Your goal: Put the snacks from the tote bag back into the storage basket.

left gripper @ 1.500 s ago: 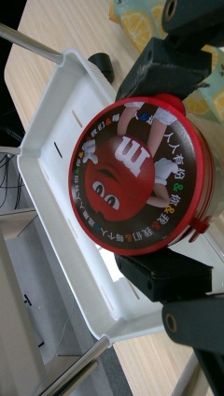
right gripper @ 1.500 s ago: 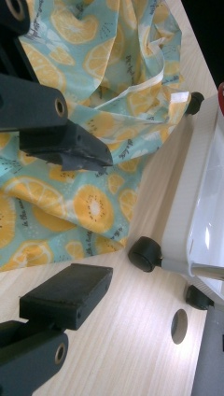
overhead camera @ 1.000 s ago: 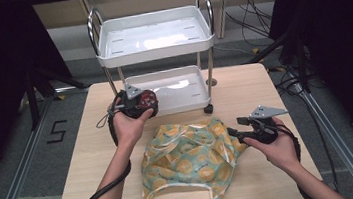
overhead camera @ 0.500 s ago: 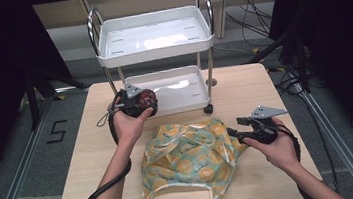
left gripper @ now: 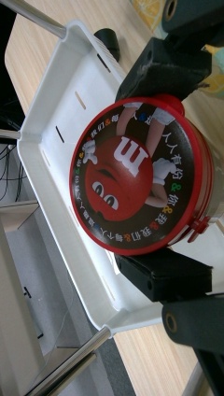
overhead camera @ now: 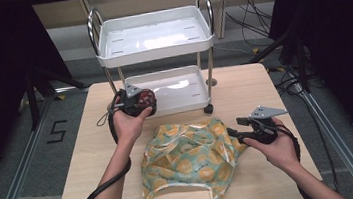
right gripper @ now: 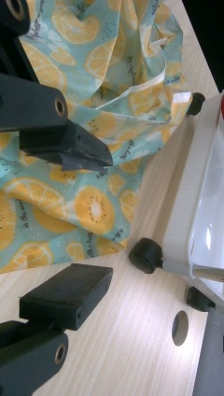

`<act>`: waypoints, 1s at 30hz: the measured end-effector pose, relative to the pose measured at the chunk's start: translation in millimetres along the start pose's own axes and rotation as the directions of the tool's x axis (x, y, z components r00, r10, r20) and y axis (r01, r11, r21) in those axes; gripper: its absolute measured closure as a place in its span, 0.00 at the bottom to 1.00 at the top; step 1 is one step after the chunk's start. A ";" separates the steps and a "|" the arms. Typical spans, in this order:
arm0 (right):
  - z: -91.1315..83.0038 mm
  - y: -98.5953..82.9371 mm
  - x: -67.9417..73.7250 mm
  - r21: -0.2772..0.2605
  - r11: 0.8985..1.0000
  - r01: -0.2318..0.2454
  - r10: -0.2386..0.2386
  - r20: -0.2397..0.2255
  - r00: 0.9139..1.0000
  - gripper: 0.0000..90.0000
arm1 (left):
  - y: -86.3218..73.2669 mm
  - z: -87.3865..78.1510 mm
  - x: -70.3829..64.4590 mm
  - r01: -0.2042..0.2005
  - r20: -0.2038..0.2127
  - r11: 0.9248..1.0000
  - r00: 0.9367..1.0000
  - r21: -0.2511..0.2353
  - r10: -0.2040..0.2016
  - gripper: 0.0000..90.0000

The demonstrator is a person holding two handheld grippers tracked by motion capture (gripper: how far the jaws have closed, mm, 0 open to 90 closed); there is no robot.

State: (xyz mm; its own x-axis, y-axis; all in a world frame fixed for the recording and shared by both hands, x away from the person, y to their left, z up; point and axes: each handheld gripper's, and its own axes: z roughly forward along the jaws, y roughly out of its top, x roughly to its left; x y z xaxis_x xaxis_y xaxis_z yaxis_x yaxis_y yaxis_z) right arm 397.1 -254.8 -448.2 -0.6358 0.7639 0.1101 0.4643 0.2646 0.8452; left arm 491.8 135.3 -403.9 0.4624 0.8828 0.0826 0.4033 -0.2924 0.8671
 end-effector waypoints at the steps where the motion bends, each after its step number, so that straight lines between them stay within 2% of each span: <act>1: 0.0 0.0 0.0 0.000 1.000 0.000 0.000 -0.001 1.000 0.46 | 0.1 -0.2 0.2 0.004 -0.002 1.000 1.000 0.010 -0.004 0.28; 2: 0.3 -0.1 0.2 -0.002 1.000 -0.003 0.003 -0.004 1.000 0.46 | 0.2 0.4 -0.6 0.017 0.000 1.000 1.000 0.003 -0.017 0.28; 3: 1.3 -0.4 0.4 -0.013 1.000 -0.005 0.005 -0.005 1.000 0.46 | 0.8 0.6 0.1 0.005 -0.003 1.000 1.000 -0.001 -0.005 0.28; 7: 1.2 -0.7 0.5 -0.006 1.000 -0.005 0.005 -0.004 1.000 0.46 | 1.9 0.9 0.6 0.002 -0.004 1.000 1.000 -0.001 -0.002 0.28; 10: 1.6 -0.8 0.6 -0.011 1.000 -0.006 0.006 -0.007 1.000 0.46 | 1.8 1.3 -0.2 0.018 -0.004 1.000 1.000 -0.001 -0.018 0.28; 11: 1.1 -0.7 0.6 -0.004 1.000 -0.006 0.006 -0.004 1.000 0.46 | 2.0 1.3 1.1 -0.001 -0.005 1.000 1.000 -0.003 0.001 0.28; 15: 0.4 -0.8 2.1 0.010 1.000 -0.022 0.022 -0.006 1.000 0.46 | 2.3 2.4 2.0 -0.007 -0.006 1.000 1.000 0.003 0.007 0.28; 20: 1.0 -0.8 1.5 0.001 1.000 -0.018 0.018 -0.006 1.000 0.46 | 2.9 4.4 2.7 0.005 -0.011 1.000 1.000 -0.003 -0.005 0.28; 22: 0.9 -0.8 0.3 0.002 1.000 -0.006 0.006 -0.003 1.000 0.46 | 2.6 5.5 2.8 0.013 0.002 1.000 1.000 -0.003 -0.013 0.28; 23: 0.8 -1.0 1.5 0.008 1.000 -0.022 0.022 -0.006 1.000 0.46 | 2.0 6.0 2.3 0.024 -0.002 1.000 1.000 0.000 -0.024 0.28; 24: 0.9 -1.0 1.5 0.007 1.000 -0.021 0.021 -0.006 1.000 0.46 | 2.1 6.5 2.4 0.014 -0.005 1.000 1.000 -0.010 -0.014 0.28; 28: 0.9 -1.0 1.6 0.009 1.000 -0.021 0.021 -0.006 1.000 0.46 | 1.4 8.4 1.6 0.014 -0.002 1.000 1.000 -0.015 -0.014 0.28; 29: 0.9 -1.0 1.6 0.009 1.000 -0.021 0.021 -0.007 1.000 0.46 | 1.0 9.1 0.2 0.032 -0.007 0.999 0.999 -0.018 -0.032 0.28; 30: 1.0 -1.0 1.1 0.007 1.000 -0.016 0.016 -0.005 1.000 0.46 | 0.9 9.5 0.0 0.033 -0.007 0.999 0.999 -0.020 -0.033 0.28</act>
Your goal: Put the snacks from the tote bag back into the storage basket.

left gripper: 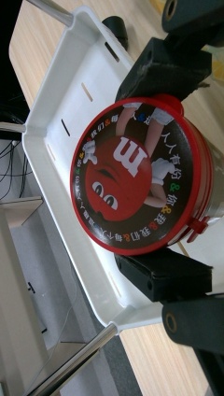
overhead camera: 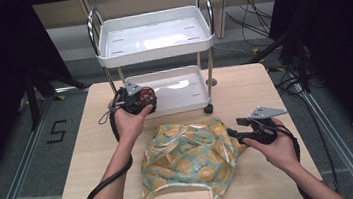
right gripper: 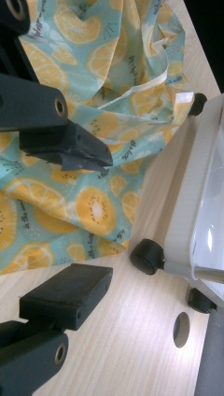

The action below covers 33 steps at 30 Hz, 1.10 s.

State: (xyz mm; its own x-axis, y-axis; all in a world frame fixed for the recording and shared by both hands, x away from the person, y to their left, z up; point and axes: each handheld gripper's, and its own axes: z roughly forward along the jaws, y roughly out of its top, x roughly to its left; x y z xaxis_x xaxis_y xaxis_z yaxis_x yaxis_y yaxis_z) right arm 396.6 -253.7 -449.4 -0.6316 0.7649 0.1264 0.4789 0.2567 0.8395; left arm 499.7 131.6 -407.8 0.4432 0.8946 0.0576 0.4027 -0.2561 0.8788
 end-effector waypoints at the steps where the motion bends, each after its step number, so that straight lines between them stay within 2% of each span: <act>1: -0.1 0.0 0.3 0.001 1.000 -0.006 0.006 -0.001 1.000 0.46 | 0.0 0.4 -0.1 0.001 0.001 1.000 1.000 -0.001 -0.001 0.28; 4: -0.4 0.5 -0.9 -0.004 1.000 0.011 -0.011 -0.003 1.000 0.46 | 0.2 1.4 -0.3 -0.003 0.000 1.000 1.000 0.000 0.003 0.28; 5: -0.5 0.4 -1.1 -0.001 1.000 0.015 -0.015 -0.002 1.000 0.46 | 0.5 1.3 0.0 -0.016 -0.002 1.000 1.000 0.000 0.016 0.28; 6: 0.3 0.2 -0.6 -0.012 1.000 0.008 -0.008 -0.004 1.000 0.46 | 0.6 1.5 -0.2 -0.016 -0.001 1.000 1.000 0.000 0.016 0.28; 7: 0.0 0.2 0.5 0.001 1.000 -0.008 0.008 -0.012 1.000 0.46 | 0.5 2.3 -1.2 -0.001 -0.001 1.000 1.000 -0.006 0.001 0.28; 10: -0.7 0.4 0.2 0.006 1.000 -0.005 0.005 -0.007 1.000 0.46 | 1.3 3.1 -1.3 -0.006 -0.002 1.000 1.000 -0.010 0.006 0.28; 12: 1.7 -0.3 -0.1 -0.034 0.999 0.002 -0.001 0.006 1.000 0.46 | 2.2 3.4 -0.9 -0.020 -0.004 1.000 1.000 -0.008 0.020 0.28; 14: 1.6 -0.3 -0.5 -0.033 0.999 0.007 -0.007 0.006 1.000 0.46 | 2.9 4.4 -0.9 -0.023 -0.006 1.000 1.000 -0.014 0.023 0.28; 16: -0.2 0.0 0.6 0.004 1.000 -0.005 0.005 -0.003 1.000 0.46 | 3.5 5.1 -0.2 -0.025 -0.007 1.000 1.000 -0.012 0.025 0.28; 21: 0.6 0.0 -0.2 -0.008 1.000 0.014 -0.014 0.002 1.000 0.46 | 4.1 7.0 0.1 -0.024 -0.012 1.000 1.000 -0.015 0.024 0.28; 22: 0.3 0.1 -0.6 -0.006 1.000 0.015 -0.015 0.003 1.000 0.46 | 3.8 8.4 -0.7 -0.001 -0.007 1.000 1.000 -0.016 0.001 0.28; 25: -0.8 0.4 0.0 0.009 1.000 -0.004 0.004 -0.011 1.000 0.46 | 3.7 9.8 0.2 -0.004 -0.014 1.000 1.000 -0.014 0.004 0.28; 27: -0.2 0.4 -1.0 -0.010 1.000 0.015 -0.015 0.003 1.000 0.46 | 3.5 10.4 0.3 -0.002 -0.018 1.000 1.000 -0.015 0.002 0.28; 29: 1.0 0.0 -0.5 -0.024 1.000 0.009 -0.009 0.005 1.000 0.46 | 3.6 10.2 1.6 -0.024 -0.019 1.000 1.000 -0.010 0.023 0.28; 30: 0.7 0.0 -0.5 -0.020 1.000 0.010 -0.010 0.005 1.000 0.46 | 3.1 11.0 1.0 -0.007 -0.017 1.000 1.000 -0.009 0.007 0.28; 31: 0.7 0.0 -0.5 -0.020 1.000 0.010 -0.010 0.005 1.000 0.46 | 3.1 11.0 1.0 -0.007 -0.017 1.000 1.000 -0.009 0.007 0.28; 32: -0.8 0.5 0.1 0.010 1.000 -0.001 0.001 -0.009 1.000 0.46 | 2.7 12.1 1.0 -0.004 -0.023 1.000 1.000 -0.010 0.004 0.28; 33: -0.3 0.3 0.6 0.003 1.000 -0.006 0.006 -0.009 1.000 0.46 | 2.9 12.4 2.1 -0.019 -0.024 1.000 1.000 -0.009 0.019 0.28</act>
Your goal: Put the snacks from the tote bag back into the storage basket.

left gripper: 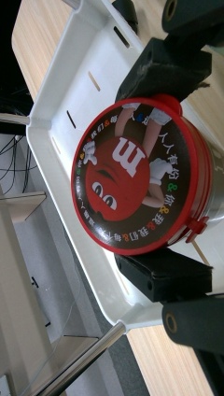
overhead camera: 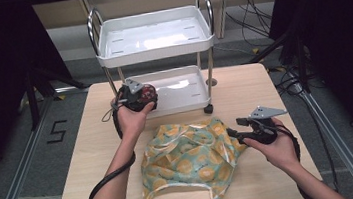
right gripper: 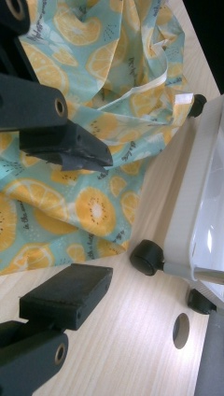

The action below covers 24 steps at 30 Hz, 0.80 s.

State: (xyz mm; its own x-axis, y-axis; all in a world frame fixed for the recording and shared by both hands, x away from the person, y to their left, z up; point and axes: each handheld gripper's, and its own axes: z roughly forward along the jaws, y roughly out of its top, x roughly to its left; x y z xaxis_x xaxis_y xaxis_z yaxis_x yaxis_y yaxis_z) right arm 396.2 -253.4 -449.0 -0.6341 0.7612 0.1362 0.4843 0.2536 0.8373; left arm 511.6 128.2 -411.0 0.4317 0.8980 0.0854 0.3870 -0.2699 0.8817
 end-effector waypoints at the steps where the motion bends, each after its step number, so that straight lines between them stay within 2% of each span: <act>1: 0.3 -0.2 0.0 -0.003 1.000 0.001 -0.001 0.006 1.000 0.46 | -0.6 1.0 -0.6 0.021 0.004 1.000 1.000 0.001 -0.021 0.28; 4: 0.2 -0.2 -0.1 0.000 1.000 0.002 -0.002 0.003 1.000 0.46 | -0.8 1.7 0.3 0.016 -0.004 1.000 1.000 0.002 -0.016 0.28; 5: 0.9 -0.4 -1.3 -0.011 1.000 0.018 -0.018 0.011 1.000 0.46 | -0.8 2.2 1.5 0.004 -0.002 1.000 1.000 0.003 -0.004 0.28; 7: 2.0 -1.0 -0.7 -0.017 1.000 0.006 -0.006 0.002 1.000 0.46 | -1.4 3.2 0.9 0.024 0.001 1.000 1.000 0.003 -0.024 0.28; 11: 2.1 -0.6 -3.7 -0.016 0.999 0.050 -0.050 0.016 0.999 0.46 | -2.3 4.5 2.8 0.019 -0.004 1.000 1.000 0.009 -0.019 0.28; 13: 1.7 -0.9 -1.6 -0.011 1.000 0.018 -0.018 0.010 1.000 0.46 | -3.2 5.6 3.7 0.019 -0.006 1.000 1.000 0.010 -0.019 0.28; 14: 1.7 -0.9 -1.6 -0.011 1.000 0.018 -0.018 0.010 1.000 0.46 | -3.2 5.6 3.7 0.019 -0.006 1.000 1.000 0.010 -0.019 0.28; 15: 1.7 -0.5 -3.8 -0.015 0.999 0.050 -0.050 0.018 0.999 0.46 | -3.5 5.9 4.1 0.012 -0.011 1.000 1.000 0.009 -0.012 0.28; 16: 2.0 -0.6 -3.7 -0.016 0.999 0.049 -0.049 0.018 0.999 0.46 | -4.0 6.5 3.4 0.028 -0.011 1.000 1.000 0.009 -0.028 0.28; 18: 2.2 -0.7 -3.7 -0.013 0.999 0.050 -0.050 0.015 0.999 0.46 | -5.4 8.3 2.9 0.032 -0.013 0.999 0.999 0.010 -0.032 0.28; 20: 2.3 -0.8 -3.5 -0.013 0.999 0.049 -0.049 0.013 0.999 0.46 | -5.3 9.1 3.7 0.016 -0.009 1.000 1.000 0.012 -0.016 0.28; 21: 2.3 -0.8 -3.7 -0.013 0.999 0.050 -0.050 0.014 0.999 0.46 | -5.7 9.8 2.8 0.034 -0.011 0.999 0.999 0.009 -0.034 0.28; 24: 2.4 -0.9 -3.5 -0.012 0.999 0.038 -0.038 -0.001 0.999 0.46 | -5.5 10.1 3.2 0.034 -0.017 0.999 0.999 0.012 -0.033 0.28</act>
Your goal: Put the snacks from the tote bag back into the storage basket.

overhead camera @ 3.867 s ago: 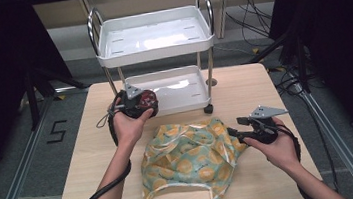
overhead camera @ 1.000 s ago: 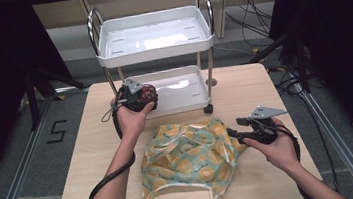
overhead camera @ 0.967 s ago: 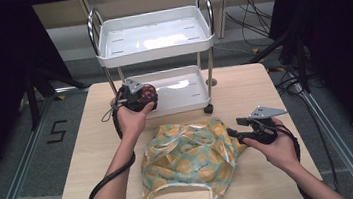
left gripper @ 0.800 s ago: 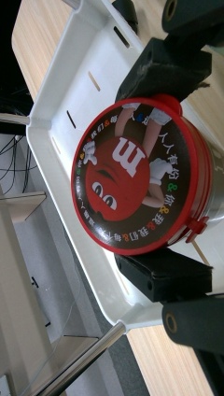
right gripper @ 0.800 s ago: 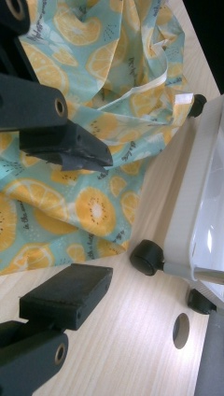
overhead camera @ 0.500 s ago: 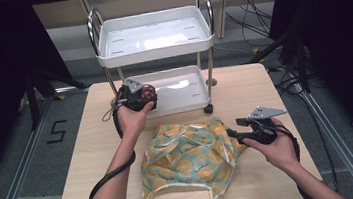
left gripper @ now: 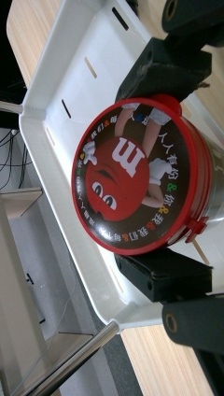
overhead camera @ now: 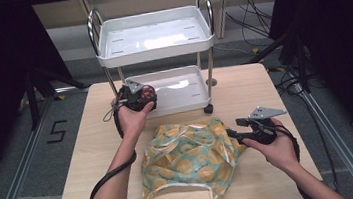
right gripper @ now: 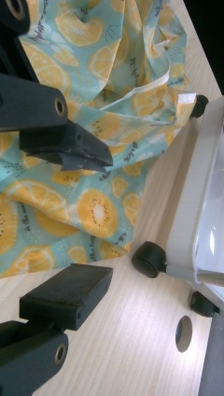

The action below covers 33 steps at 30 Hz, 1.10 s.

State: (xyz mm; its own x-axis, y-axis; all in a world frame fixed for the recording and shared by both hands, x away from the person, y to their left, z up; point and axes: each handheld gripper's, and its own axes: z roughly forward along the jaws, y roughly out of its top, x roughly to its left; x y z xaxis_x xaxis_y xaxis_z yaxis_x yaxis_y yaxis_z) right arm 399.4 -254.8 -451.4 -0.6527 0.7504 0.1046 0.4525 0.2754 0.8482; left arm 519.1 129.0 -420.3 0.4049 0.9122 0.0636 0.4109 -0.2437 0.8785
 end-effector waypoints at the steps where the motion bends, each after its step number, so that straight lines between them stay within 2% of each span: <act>1: 0.2 -0.2 -0.1 -0.005 1.000 0.003 -0.003 0.005 1.000 0.46 | 0.5 0.0 1.8 -0.025 -0.001 1.000 1.000 0.004 0.025 0.28; 6: 0.2 -0.1 -0.1 -0.002 1.000 0.005 -0.005 0.004 1.000 0.46 | -0.8 1.0 3.4 -0.017 0.000 1.000 1.000 0.009 0.017 0.28; 7: 0.0 -0.3 -0.3 0.002 1.000 0.008 -0.008 0.010 1.000 0.46 | -1.5 1.6 2.7 0.000 -0.002 1.000 1.000 0.008 0.000 0.28; 9: -0.1 -0.3 -0.4 0.002 1.000 0.010 -0.010 0.015 1.000 0.46 | -2.7 2.3 3.4 -0.003 -0.009 1.000 1.000 0.009 0.003 0.28; 12: 0.4 -0.3 0.5 0.001 1.000 -0.005 0.005 -0.006 1.000 0.46 | -4.4 3.5 4.5 0.002 -0.010 1.000 1.000 0.013 -0.002 0.28; 13: -0.6 -0.1 -0.2 0.009 1.000 0.011 -0.011 0.013 1.000 0.46 | -4.8 3.7 4.5 0.003 -0.012 1.000 1.000 0.014 -0.003 0.28; 14: -0.6 -0.2 -0.3 0.009 1.000 0.012 -0.012 0.012 1.000 0.46 | -4.8 3.7 5.0 -0.006 -0.010 1.000 1.000 0.015 0.006 0.28; 15: -0.5 -0.1 -0.3 0.009 1.000 0.012 -0.012 0.012 1.000 0.46 | -5.5 4.7 4.6 0.007 -0.008 1.000 1.000 0.012 -0.007 0.28; 18: 0.2 -0.3 0.1 -0.005 1.000 0.007 -0.007 0.011 1.000 0.46 | -6.3 6.3 4.4 0.008 -0.008 1.000 1.000 0.014 -0.008 0.28; 22: -0.6 -0.2 0.0 0.016 1.000 0.004 -0.004 0.004 1.000 0.46 | -7.9 8.6 3.0 0.009 -0.002 1.000 1.000 0.016 -0.009 0.28; 33: 0.1 -0.5 0.0 0.005 1.000 0.013 -0.013 0.014 1.000 0.46 | -13.2 12.9 3.1 0.001 0.007 1.000 1.000 0.026 -0.002 0.28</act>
State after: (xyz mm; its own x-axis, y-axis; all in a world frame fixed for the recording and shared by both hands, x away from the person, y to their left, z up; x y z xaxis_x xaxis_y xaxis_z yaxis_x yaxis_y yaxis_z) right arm 399.3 -254.9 -451.9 -0.6502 0.7549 0.0860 0.4468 0.2884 0.8469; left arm 525.5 130.8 -437.8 0.4100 0.9102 0.0589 0.4323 -0.2508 0.8661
